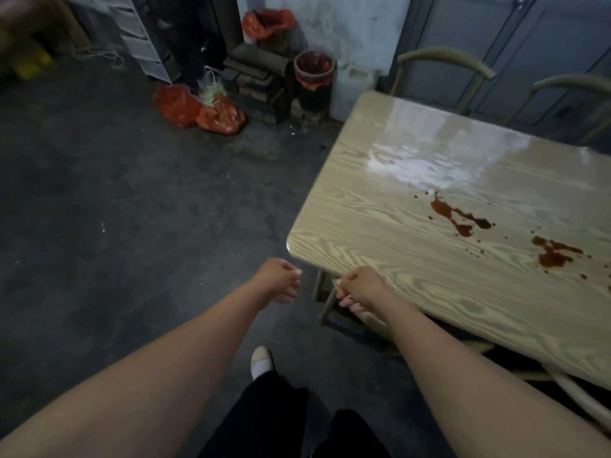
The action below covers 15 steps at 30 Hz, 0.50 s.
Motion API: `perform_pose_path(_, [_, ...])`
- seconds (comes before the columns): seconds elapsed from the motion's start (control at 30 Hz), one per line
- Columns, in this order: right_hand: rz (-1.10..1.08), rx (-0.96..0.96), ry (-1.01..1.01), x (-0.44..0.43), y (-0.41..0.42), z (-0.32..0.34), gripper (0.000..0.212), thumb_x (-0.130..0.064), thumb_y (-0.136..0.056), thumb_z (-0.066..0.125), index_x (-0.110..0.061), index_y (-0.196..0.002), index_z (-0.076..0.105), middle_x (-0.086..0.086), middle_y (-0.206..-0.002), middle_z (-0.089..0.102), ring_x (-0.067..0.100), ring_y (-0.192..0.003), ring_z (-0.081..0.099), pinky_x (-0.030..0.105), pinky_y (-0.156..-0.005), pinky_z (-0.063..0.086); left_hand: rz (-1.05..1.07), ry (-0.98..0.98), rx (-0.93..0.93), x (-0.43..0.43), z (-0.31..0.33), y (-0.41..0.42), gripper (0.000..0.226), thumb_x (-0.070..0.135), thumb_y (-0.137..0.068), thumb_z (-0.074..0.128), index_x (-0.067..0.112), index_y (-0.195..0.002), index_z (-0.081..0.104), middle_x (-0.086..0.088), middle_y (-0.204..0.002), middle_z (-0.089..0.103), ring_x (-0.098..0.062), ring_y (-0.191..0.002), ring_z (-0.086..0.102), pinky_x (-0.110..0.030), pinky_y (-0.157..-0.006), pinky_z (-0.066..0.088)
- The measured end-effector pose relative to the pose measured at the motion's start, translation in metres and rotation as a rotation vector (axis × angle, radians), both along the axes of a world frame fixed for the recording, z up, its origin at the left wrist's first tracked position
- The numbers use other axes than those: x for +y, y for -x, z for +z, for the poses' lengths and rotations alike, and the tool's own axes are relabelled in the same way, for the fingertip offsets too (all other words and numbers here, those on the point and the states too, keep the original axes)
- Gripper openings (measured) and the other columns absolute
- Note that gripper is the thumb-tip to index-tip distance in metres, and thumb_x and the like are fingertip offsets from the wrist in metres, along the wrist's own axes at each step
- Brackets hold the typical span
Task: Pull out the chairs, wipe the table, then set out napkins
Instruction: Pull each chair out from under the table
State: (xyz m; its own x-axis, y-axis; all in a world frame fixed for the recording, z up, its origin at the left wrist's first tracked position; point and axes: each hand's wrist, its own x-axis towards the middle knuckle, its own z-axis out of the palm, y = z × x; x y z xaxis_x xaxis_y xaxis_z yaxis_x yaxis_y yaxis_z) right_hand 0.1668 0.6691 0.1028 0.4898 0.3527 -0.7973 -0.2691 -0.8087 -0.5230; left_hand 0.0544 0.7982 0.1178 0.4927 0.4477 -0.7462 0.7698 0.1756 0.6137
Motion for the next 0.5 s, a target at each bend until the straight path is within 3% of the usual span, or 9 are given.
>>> perform_pose_path(0.13, [-0.095,0.016,-0.018,0.065,0.009,-0.005,0.018,-0.021,-0.096,0.053,-0.019,-0.078,0.049,0.001,-0.070,0.059,0.011,-0.054,0.053,0.022,-0.050,0.041,-0.078,-0.044,-0.006,0.068,0.006,-0.006,0.011,0.019,-0.098,0.050,0.011,-0.104,0.055,-0.008,-0.090,0.061,-0.014,-0.063,0.058,-0.025,-0.059,0.043])
perform_pose_path(0.37, [-0.231,-0.024,-0.011,0.158,0.004,-0.011,0.024,-0.015,-0.093,0.055,-0.019,-0.070,0.051,0.002,-0.068,0.059,0.011,-0.052,0.053,0.022,-0.049,0.044,-0.152,-0.068,-0.019,0.167,0.012,-0.037,0.010,0.019,-0.099,0.049,0.012,-0.104,0.054,-0.002,-0.078,0.059,-0.015,-0.063,0.058,-0.025,-0.059,0.045])
perform_pose_path(0.5, [-0.261,-0.016,-0.003,0.193,-0.015,-0.015,0.023,-0.018,-0.093,0.060,-0.017,-0.071,0.051,0.004,-0.065,0.058,0.012,-0.049,0.052,0.016,-0.034,0.038,-0.183,-0.034,-0.021,0.202,0.006,-0.061,0.012,0.020,-0.098,0.050,0.010,-0.105,0.055,-0.004,-0.082,0.061,-0.016,-0.065,0.058,-0.026,-0.061,0.045])
